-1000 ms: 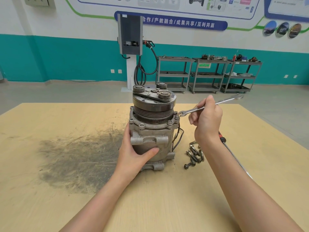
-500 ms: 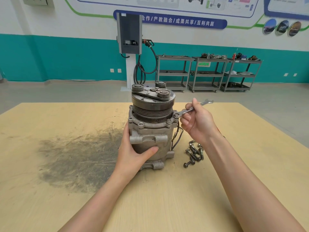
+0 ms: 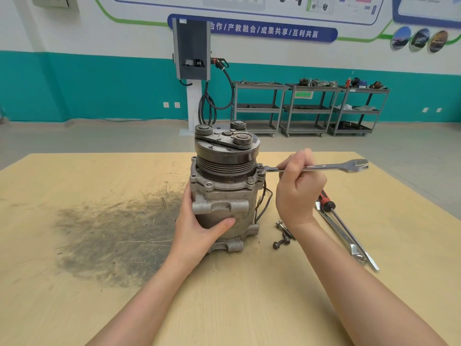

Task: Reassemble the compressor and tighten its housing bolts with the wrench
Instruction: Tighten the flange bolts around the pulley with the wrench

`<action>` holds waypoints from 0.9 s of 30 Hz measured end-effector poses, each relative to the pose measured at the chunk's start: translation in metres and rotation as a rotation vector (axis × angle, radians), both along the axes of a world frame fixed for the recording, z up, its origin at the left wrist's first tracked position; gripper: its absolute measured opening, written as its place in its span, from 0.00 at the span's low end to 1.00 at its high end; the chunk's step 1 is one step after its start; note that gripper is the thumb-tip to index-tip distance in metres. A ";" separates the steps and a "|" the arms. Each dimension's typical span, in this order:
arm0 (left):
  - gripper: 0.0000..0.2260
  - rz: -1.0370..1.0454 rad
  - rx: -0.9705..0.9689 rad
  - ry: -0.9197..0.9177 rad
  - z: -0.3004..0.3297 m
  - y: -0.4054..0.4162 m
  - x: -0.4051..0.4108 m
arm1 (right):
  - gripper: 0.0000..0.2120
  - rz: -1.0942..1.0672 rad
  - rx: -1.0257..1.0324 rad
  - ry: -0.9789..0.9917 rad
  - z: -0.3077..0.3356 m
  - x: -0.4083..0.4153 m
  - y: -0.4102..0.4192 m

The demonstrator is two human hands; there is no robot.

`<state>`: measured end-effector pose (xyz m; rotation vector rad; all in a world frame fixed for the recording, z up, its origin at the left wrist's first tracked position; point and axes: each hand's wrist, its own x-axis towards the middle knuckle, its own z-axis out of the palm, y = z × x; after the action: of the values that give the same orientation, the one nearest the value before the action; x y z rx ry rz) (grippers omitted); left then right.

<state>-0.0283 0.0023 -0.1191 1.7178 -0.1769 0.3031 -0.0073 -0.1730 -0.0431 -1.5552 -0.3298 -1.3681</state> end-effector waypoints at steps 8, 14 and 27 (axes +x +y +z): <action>0.49 -0.001 -0.003 -0.013 0.001 -0.001 -0.001 | 0.23 0.233 0.329 0.185 0.020 -0.002 -0.005; 0.49 -0.009 -0.002 -0.007 0.002 0.000 -0.001 | 0.22 0.503 0.437 0.588 0.020 0.013 -0.021; 0.51 0.000 -0.006 0.017 0.002 0.000 -0.001 | 0.19 0.764 0.592 0.760 0.015 0.013 -0.020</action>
<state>-0.0296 0.0027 -0.1170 1.7138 -0.1635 0.2893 0.0061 -0.1933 -0.0278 -1.1415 -0.0147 -0.1944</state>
